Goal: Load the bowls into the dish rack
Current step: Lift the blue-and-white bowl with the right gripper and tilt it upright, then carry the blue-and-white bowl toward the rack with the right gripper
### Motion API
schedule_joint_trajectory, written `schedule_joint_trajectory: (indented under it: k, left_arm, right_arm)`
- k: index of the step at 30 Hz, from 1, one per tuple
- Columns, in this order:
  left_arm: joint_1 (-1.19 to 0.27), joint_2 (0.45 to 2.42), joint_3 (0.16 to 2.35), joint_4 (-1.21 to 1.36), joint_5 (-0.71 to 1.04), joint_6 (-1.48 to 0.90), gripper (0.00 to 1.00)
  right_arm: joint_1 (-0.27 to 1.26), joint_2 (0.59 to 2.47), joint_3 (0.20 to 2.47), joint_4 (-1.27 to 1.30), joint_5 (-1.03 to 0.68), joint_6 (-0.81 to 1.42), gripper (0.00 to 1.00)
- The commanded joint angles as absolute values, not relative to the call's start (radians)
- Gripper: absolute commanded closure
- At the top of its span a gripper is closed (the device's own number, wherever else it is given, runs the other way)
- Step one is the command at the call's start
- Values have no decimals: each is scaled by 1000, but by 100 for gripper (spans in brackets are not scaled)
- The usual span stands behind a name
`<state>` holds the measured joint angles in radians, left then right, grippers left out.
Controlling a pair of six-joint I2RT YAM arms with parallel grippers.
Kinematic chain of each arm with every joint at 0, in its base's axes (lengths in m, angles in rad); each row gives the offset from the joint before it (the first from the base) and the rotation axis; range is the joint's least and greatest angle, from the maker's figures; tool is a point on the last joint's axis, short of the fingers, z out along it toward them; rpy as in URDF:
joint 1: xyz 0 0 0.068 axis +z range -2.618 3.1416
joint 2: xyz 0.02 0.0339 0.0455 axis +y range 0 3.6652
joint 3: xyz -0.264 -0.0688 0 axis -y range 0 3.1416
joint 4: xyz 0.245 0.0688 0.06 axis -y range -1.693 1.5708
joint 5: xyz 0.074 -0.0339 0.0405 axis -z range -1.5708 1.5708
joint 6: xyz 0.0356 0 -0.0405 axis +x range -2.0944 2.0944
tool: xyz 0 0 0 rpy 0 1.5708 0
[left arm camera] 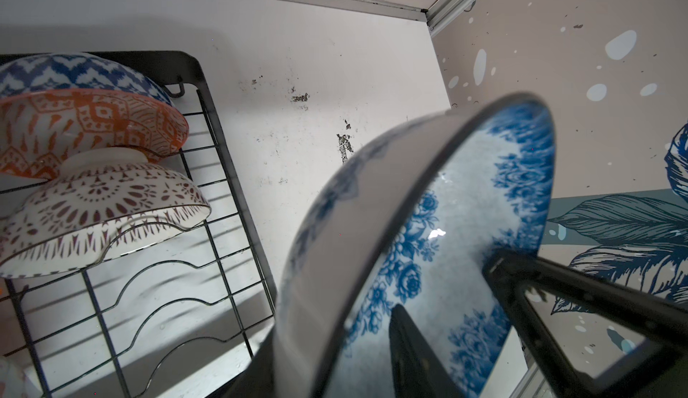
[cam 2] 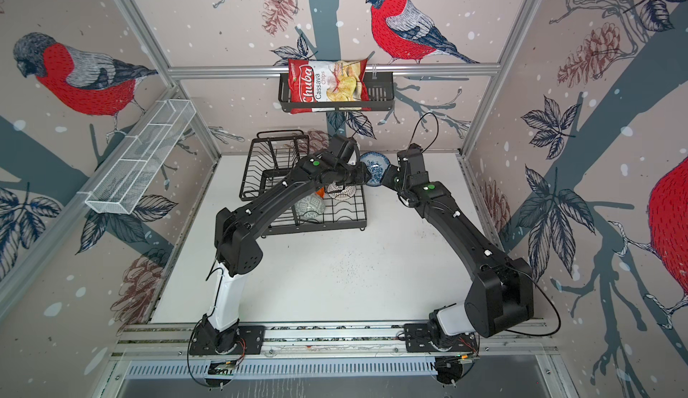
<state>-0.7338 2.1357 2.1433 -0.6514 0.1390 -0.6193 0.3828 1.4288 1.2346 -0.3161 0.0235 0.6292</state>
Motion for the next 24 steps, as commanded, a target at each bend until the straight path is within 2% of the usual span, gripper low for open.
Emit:
schedule_joint_trajectory:
  k: [1,4,8,13,18,22,24]
  left_arm:
    - [-733,2132,2147,-658,152,-608,61]
    - [-733,2128,2142,-663,152,-608,61]
    - [-733,2122,2128,-660,152,-605,70]
    - [-733,2117,2115,-658,152,-605,73]
    - [-733,2117,2114,-652,155,-605,86]
    - [-733,2117,2114,-652,156,-605,89]
    - [-733,2118,2115,-652,158,-609,95]
  right_arm:
    - [392,1415,1226,-246,57,641,99]
    - [395,1412,1218,-255,91,653,99]
    - [397,1407,1212,-265,119,663,99]
    - [402,1391,1197,-259,147,676,99]
    - [409,1390,1193,-258,161,686,99]
    - [414,1391,1189,-255,162,689,97]
    - [414,1396,1194,-255,151,693,95]
